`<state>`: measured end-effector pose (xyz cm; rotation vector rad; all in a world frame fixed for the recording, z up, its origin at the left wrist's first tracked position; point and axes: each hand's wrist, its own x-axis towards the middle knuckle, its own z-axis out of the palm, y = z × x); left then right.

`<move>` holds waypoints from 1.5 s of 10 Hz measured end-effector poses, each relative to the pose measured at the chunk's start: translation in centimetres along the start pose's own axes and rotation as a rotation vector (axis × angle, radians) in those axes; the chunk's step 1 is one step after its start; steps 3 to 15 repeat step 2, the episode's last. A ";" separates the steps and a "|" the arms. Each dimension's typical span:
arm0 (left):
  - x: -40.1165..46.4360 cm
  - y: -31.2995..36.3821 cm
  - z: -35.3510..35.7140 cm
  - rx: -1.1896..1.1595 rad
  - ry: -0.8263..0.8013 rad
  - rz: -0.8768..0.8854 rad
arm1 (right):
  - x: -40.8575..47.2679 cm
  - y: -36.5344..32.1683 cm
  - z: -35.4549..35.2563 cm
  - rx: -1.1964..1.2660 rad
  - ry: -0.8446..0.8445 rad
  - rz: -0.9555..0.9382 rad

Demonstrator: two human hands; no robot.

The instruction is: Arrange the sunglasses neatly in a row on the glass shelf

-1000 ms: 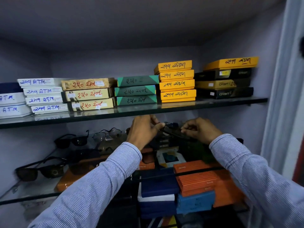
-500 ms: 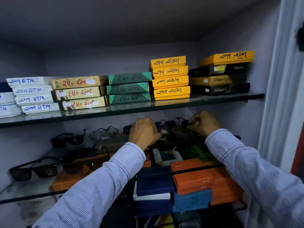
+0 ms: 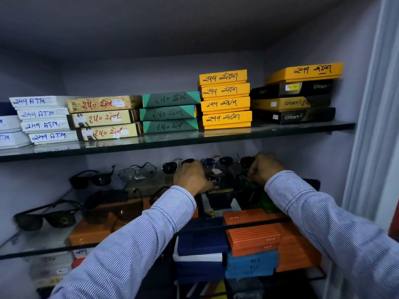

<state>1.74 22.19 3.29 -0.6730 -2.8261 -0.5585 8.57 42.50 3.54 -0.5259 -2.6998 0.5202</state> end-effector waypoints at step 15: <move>-2.1 0.1 -0.8 0.018 0.076 0.020 | -2.1 -0.4 -1.1 0.048 0.053 0.003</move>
